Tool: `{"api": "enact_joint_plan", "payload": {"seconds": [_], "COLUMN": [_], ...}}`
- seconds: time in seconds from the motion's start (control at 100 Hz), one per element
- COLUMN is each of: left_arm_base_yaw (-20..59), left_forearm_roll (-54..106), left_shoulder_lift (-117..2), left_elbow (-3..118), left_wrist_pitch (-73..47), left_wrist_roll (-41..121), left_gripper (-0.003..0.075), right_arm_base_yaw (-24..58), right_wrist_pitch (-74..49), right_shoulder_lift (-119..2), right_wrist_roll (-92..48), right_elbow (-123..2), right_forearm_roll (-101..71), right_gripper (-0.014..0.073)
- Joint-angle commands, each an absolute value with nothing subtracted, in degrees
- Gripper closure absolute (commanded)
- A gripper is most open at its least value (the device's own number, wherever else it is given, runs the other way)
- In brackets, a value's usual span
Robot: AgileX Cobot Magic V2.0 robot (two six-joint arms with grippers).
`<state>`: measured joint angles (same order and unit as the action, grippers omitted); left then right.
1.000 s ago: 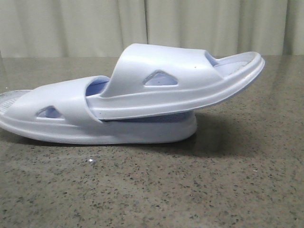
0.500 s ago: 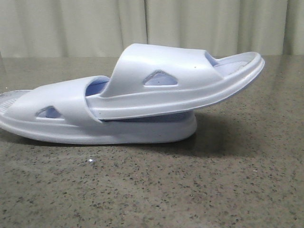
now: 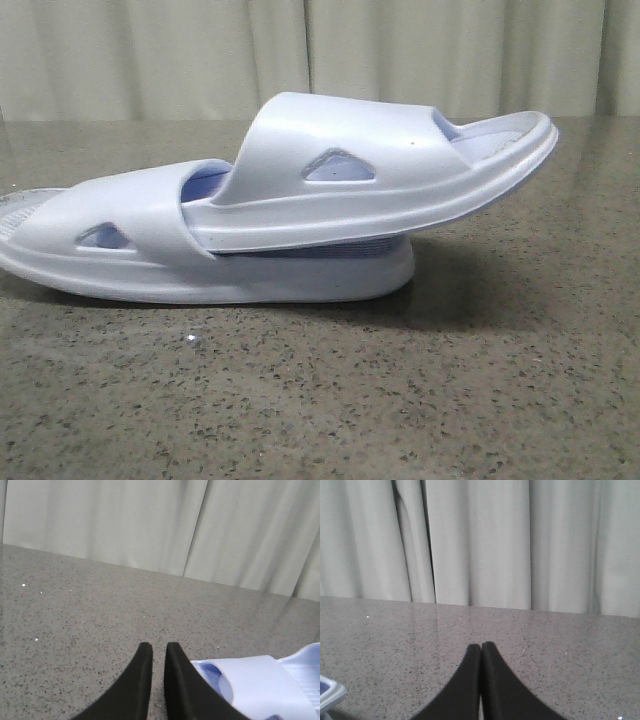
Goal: Insert blue slippers together front up
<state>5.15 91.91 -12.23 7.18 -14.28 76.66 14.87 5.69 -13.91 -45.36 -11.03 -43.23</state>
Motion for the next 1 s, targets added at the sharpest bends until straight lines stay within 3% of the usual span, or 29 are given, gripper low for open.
{"api": "enact_joint_plan", "payload": {"seconds": [0.0, 0.16, 0.3, 0.68, 0.99], "left_arm_base_yaw": [5.6, 5.6, 5.6, 5.6, 5.6], "left_forearm_roll": [93.4, 91.5, 78.4, 19.7, 15.9], "left_shoulder_lift": [-12.6, -10.5, -8.5, -1.4, 1.9], "left_elbow": [8.5, 8.5, 8.5, 7.5, 2.7], "left_wrist_pitch": [-14.7, -12.0, -12.7, -16.0, -9.2], "left_wrist_roll": [76.6, 76.6, 73.9, 18.1, 14.6], "left_gripper": [0.0704, 0.0704, 0.0704, 0.0704, 0.0704], "right_arm_base_yaw": [14.4, 14.4, 14.4, 14.4, 14.4], "right_wrist_pitch": [8.6, 8.6, 8.6, 8.6, 8.6], "right_shoulder_lift": [-14.1, -14.1, -14.1, -14.1, -14.1], "right_wrist_roll": [-46.1, -46.1, -46.1, -46.1, -46.1], "right_elbow": [-12.6, -12.6, -12.6, -12.6, -12.6], "right_forearm_roll": [-43.1, -43.1, -43.1, -43.1, -43.1], "right_gripper": [0.0701, 0.0701, 0.0701, 0.0701, 0.0701]}}
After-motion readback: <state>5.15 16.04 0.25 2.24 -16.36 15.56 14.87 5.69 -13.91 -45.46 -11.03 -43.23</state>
